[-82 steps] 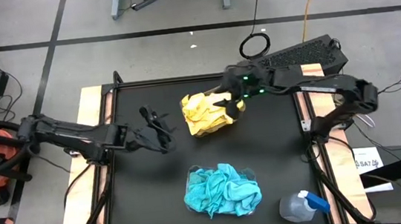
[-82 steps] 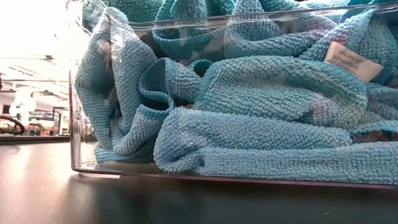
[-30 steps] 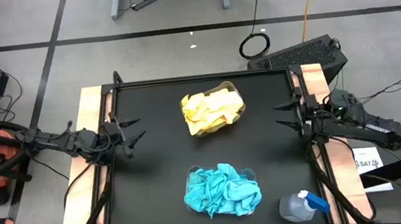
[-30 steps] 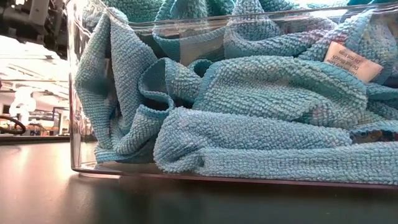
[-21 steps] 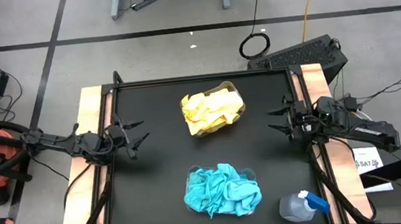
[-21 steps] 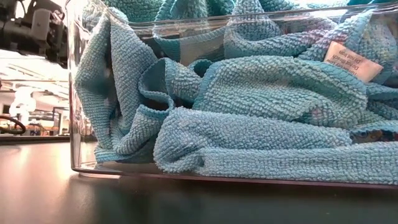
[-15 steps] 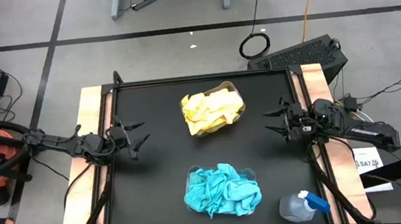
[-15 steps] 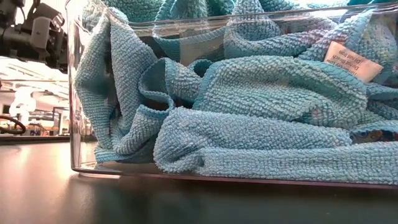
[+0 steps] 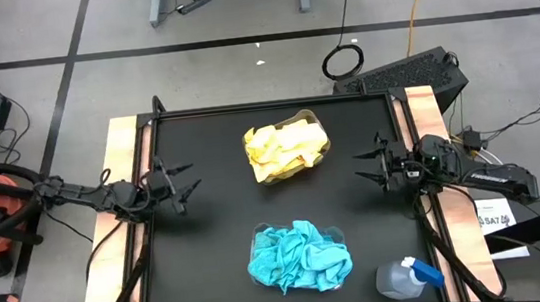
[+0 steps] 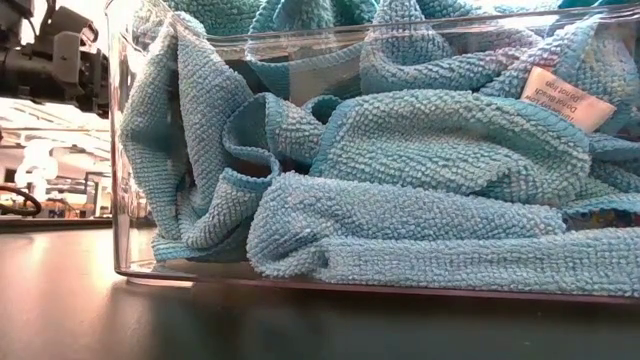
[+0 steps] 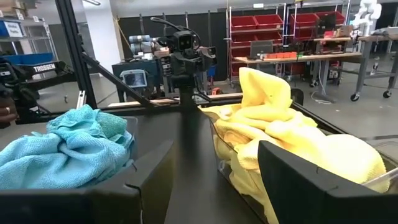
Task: Sort microfiber towel by color & place in baskets
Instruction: Return to Home Position
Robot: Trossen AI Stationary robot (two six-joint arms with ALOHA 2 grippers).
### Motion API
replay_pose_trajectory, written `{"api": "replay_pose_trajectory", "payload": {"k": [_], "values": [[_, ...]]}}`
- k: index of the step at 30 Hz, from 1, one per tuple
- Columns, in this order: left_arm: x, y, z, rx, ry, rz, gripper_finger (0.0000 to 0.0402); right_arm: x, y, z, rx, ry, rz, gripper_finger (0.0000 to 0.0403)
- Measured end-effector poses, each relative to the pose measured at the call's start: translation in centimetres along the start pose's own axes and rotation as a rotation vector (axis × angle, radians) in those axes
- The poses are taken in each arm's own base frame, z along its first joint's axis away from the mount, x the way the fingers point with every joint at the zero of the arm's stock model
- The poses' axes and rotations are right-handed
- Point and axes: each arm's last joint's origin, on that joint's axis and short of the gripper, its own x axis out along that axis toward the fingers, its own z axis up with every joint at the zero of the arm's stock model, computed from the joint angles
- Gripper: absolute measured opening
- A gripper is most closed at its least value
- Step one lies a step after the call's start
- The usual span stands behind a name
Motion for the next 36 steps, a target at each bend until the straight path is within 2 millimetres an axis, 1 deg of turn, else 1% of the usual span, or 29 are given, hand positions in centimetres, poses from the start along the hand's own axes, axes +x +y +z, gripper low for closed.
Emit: {"api": "replay_pose_trajectory", "payload": {"k": [4, 8, 10, 13, 17, 19, 25, 31, 36], "values": [[0.0, 0.18, -0.06, -0.008, 0.01, 0.065, 0.026, 0.01, 0.06, -0.01, 0.002, 0.003, 0.022, 0.0221], [-0.03, 0.42, -0.15, 0.005, 0.025, 0.148, 0.026, -0.04, 0.53, 0.07, -0.006, 0.005, 0.182, 0.0221], [-0.03, 0.45, -0.17, 0.006, 0.027, 0.161, 0.026, -0.08, 0.73, 0.09, -0.008, 0.008, 0.251, 0.0221], [-0.03, 0.45, -0.17, 0.009, 0.028, 0.161, 0.026, -0.1, 0.82, 0.08, -0.008, 0.011, 0.284, 0.0221], [-0.03, 0.45, -0.18, 0.001, 0.028, 0.161, 0.026, -0.07, 0.74, 0.08, -0.005, 0.01, 0.259, 0.0221], [-0.03, 0.45, -0.18, 0.001, 0.028, 0.161, 0.026, -0.04, 0.71, 0.05, 0.022, 0.016, 0.251, 0.0221], [-0.03, 0.45, -0.19, 0.001, 0.027, 0.161, 0.026, -0.06, 0.81, 0.07, 0.074, 0.026, 0.284, 0.0222], [-0.03, 0.45, -0.19, 0.0, 0.027, 0.161, 0.026, 0.05, 0.25, 0.04, 0.13, 0.01, 0.089, 0.0222], [-0.03, 0.45, -0.2, 0.0, 0.028, 0.161, 0.026, 0.06, 0.2, 0.04, 0.129, 0.007, 0.074, 0.0222]]}}
